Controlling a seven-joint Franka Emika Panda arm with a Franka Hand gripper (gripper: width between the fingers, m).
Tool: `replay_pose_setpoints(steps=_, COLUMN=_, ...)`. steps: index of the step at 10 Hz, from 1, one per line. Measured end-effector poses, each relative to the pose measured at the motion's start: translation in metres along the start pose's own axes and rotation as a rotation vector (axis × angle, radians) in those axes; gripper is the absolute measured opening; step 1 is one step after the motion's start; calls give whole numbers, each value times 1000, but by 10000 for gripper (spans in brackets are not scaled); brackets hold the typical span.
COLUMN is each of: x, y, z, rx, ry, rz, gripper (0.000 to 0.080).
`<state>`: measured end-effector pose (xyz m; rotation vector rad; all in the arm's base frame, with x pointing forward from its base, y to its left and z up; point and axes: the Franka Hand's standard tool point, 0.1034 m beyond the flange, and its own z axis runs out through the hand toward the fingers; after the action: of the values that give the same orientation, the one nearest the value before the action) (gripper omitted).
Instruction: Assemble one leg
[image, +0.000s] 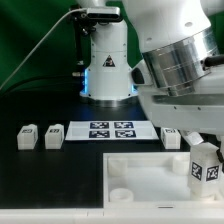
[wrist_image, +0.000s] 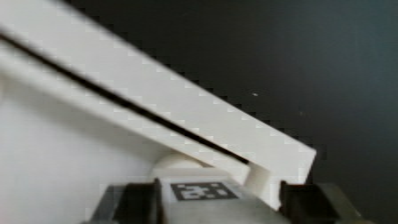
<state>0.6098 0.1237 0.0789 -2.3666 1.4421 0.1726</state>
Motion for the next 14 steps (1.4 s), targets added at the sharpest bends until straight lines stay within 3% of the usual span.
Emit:
replay_pose_setpoints(steps=1, x=3, y=-4, z=1, rx=46, ry=-8, rz=192, gripper=321)
replay_pose_setpoints(steps=2, x=6, y=-5, z=0, rx=75, ry=-9, rz=308, gripper=321)
replay_pose_setpoints(steps=4, x=6, y=-5, z=1, rx=76, ry=-8, rz=309, gripper=321)
replay_pose_setpoints(steps=5, x=6, y=-5, z=1, rx=76, ry=-7, rz=296, gripper=411)
replay_pose_setpoints(steps=6, x=6, y=-5, z=1, rx=76, ry=-6, rz=265, gripper=411)
replay_pose_setpoints(steps=7, x=5, y=-4, z=2, rx=62, ry=-6, rz=208, gripper=576)
replay_pose_setpoints(steps=8, x=4, y=0, z=2, rx=20, ry=-2, rz=36, gripper=638)
replay_pose_setpoints(steps=9, x=4, y=-1, z=1, rx=-11, ry=13, rz=-133, gripper=638)
replay_pose_setpoints(steps=10, x=3, y=-1, z=1, rx=-25, ry=24, rz=-235, gripper=646)
replay_pose_setpoints(steps=13, x=5, y=1, z=2, rx=-30, ry=21, rz=-556, gripper=649)
replay_pose_setpoints(steps=14, x=8, y=1, z=1, rx=-46, ry=29, rz=-687, gripper=649)
